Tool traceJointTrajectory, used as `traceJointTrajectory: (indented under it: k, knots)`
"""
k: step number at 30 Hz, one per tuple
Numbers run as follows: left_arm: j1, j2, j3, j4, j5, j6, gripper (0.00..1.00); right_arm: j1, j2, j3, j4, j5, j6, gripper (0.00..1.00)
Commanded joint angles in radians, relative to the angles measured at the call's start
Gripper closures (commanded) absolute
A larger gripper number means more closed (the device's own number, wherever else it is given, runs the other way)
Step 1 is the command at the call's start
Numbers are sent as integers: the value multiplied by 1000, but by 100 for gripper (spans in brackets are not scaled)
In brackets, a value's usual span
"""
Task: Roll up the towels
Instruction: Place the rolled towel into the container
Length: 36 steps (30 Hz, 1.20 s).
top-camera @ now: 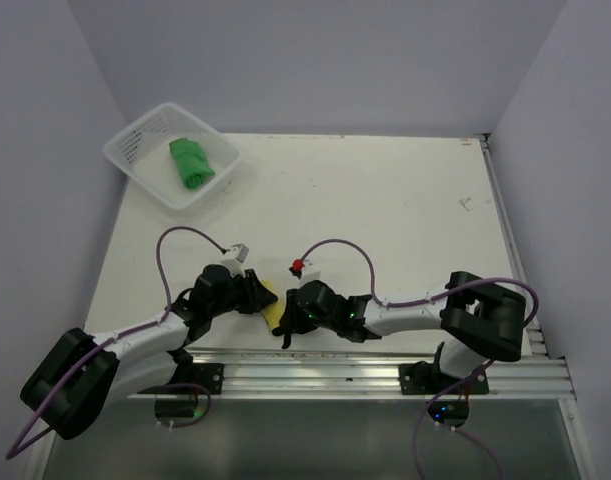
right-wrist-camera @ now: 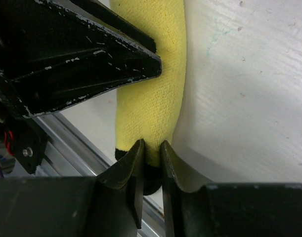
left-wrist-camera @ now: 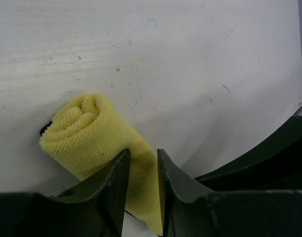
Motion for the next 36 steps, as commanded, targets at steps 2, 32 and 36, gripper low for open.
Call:
traceJointTrajectory:
  k: [2,32,36]
  knots:
    - [9,9,-27,-78,-58,-3,66,3,19,-21,25,-46,14,86]
    - [8,-69,377,-676,-224,41,44,124,14,87,-108,315,-47,100]
    - [8,-80,333,-646,-178,10,34,134,45,123,-108,319,-53,100]
